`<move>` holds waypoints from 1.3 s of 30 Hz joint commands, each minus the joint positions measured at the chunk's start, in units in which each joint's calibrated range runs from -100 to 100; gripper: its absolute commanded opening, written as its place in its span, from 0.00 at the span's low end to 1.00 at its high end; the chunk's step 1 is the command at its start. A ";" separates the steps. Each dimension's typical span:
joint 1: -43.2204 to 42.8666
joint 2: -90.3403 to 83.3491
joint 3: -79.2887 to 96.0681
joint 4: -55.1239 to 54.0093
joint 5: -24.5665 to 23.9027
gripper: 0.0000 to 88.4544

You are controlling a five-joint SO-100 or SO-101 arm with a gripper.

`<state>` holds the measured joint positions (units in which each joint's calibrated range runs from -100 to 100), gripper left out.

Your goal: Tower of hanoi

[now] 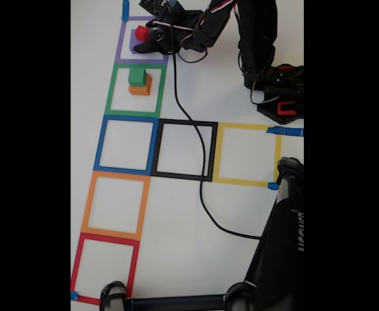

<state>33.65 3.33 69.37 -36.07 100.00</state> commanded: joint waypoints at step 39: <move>-2.01 -1.28 -3.91 0.93 0.00 0.01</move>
<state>32.24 4.94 66.80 -36.72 99.64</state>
